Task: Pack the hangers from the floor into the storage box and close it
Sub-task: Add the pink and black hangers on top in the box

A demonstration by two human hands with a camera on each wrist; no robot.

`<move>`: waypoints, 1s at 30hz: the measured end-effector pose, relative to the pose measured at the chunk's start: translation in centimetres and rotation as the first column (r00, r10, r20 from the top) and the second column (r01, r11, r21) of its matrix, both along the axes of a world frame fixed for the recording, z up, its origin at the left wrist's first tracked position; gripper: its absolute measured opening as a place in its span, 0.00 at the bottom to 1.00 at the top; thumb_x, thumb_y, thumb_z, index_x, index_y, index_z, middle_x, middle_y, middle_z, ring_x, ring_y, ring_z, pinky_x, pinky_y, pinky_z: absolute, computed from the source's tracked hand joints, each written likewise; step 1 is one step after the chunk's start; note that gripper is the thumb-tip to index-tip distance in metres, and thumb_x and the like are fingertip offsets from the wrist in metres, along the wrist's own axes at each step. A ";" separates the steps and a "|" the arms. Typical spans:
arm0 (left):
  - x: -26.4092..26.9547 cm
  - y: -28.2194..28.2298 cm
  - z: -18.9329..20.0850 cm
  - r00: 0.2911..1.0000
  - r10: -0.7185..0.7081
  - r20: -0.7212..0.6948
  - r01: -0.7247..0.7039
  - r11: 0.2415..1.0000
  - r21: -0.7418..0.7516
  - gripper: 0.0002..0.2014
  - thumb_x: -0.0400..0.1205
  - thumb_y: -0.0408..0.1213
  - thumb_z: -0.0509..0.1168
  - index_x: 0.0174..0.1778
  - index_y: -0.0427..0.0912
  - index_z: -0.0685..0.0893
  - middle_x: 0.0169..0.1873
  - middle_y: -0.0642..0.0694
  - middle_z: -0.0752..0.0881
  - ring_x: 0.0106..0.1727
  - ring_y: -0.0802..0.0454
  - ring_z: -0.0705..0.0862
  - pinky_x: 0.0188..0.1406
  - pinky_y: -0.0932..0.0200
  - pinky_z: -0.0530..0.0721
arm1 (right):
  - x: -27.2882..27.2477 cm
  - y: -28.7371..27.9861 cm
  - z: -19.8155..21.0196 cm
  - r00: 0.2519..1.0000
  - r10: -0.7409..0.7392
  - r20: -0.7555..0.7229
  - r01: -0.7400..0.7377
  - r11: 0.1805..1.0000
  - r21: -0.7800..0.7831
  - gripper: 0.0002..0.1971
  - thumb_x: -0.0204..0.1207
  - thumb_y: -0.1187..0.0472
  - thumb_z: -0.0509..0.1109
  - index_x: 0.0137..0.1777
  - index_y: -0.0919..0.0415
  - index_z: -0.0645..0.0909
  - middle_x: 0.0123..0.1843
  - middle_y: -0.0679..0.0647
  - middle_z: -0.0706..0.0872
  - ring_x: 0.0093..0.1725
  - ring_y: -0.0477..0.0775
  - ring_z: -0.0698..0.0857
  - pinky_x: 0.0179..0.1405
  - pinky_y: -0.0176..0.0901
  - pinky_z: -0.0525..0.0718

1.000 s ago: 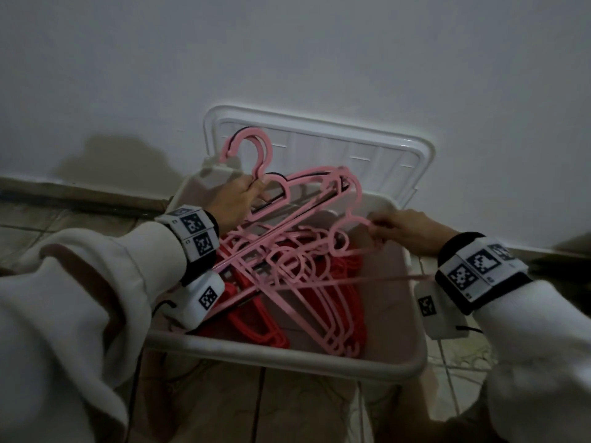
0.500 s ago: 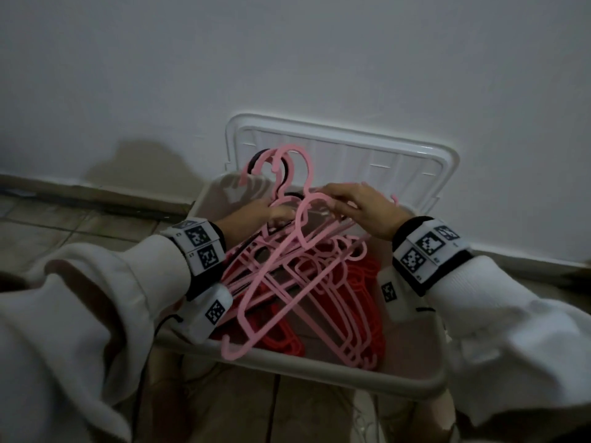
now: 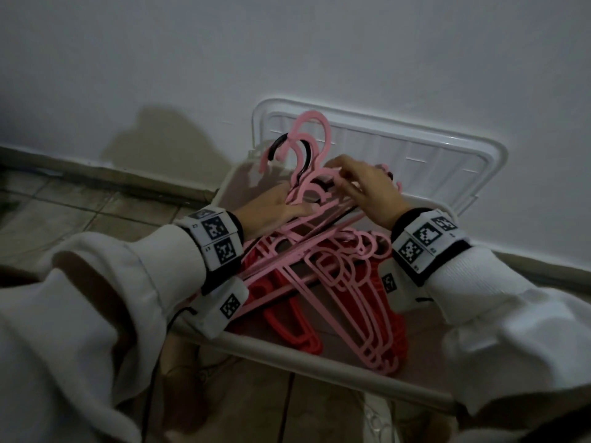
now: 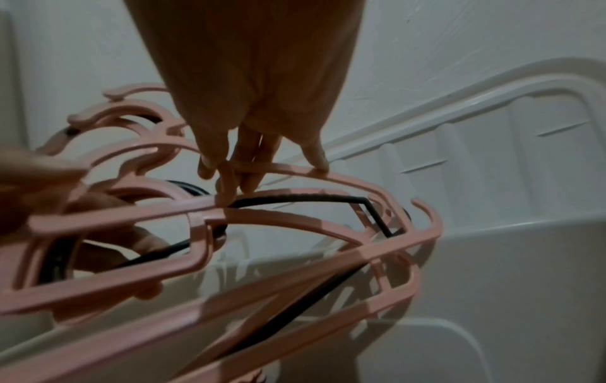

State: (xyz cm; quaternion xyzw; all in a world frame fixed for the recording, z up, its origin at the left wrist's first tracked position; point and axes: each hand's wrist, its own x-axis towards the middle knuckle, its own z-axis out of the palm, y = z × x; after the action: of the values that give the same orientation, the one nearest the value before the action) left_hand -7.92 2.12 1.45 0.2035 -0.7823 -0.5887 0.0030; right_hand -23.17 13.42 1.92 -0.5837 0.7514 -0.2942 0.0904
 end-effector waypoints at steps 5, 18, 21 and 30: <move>-0.3 -0.2 -0.7 0.996 0.053 -0.065 -0.055 0.998 -0.035 0.16 0.86 0.38 0.57 0.67 0.37 0.77 0.60 0.43 0.83 0.61 0.51 0.80 0.58 0.74 0.77 | 1.0 -0.3 -0.9 0.997 0.031 0.071 -0.029 0.999 -0.028 0.07 0.79 0.67 0.65 0.54 0.69 0.74 0.45 0.57 0.82 0.46 0.57 0.82 0.46 0.45 0.79; -0.5 -2.0 -2.7 0.973 0.194 -0.127 -0.196 0.981 -0.003 0.06 0.84 0.33 0.60 0.55 0.39 0.77 0.42 0.52 0.82 0.44 0.57 0.81 0.50 0.66 0.78 | -1.8 2.9 -6.8 0.988 -0.149 -0.026 0.093 0.463 0.881 0.20 0.78 0.50 0.66 0.62 0.65 0.80 0.56 0.61 0.84 0.52 0.58 0.85 0.53 0.41 0.81; -0.6 -2.3 -2.9 0.971 0.191 -0.146 -0.195 0.981 -0.014 0.06 0.83 0.37 0.62 0.54 0.42 0.79 0.45 0.51 0.83 0.53 0.50 0.81 0.63 0.49 0.77 | -1.4 2.5 -10.6 0.967 -0.190 -0.170 0.241 0.467 0.851 0.33 0.74 0.41 0.66 0.73 0.61 0.70 0.71 0.59 0.76 0.70 0.61 0.75 0.71 0.51 0.72; -1.0 -2.2 -2.8 0.974 0.202 -0.106 -0.210 0.976 -0.062 0.13 0.81 0.44 0.62 0.54 0.39 0.82 0.52 0.43 0.87 0.58 0.44 0.84 0.66 0.42 0.78 | 0.1 1.2 -14.1 0.934 -0.285 -0.215 0.312 0.355 0.882 0.28 0.79 0.43 0.58 0.73 0.62 0.70 0.73 0.60 0.73 0.71 0.62 0.74 0.67 0.50 0.73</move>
State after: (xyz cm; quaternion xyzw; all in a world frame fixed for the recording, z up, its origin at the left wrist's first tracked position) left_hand -8.96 -0.03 -1.37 0.2540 -0.7767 -0.5658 0.1101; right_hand -23.03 14.57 -12.16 -0.2989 0.8836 0.1531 0.3261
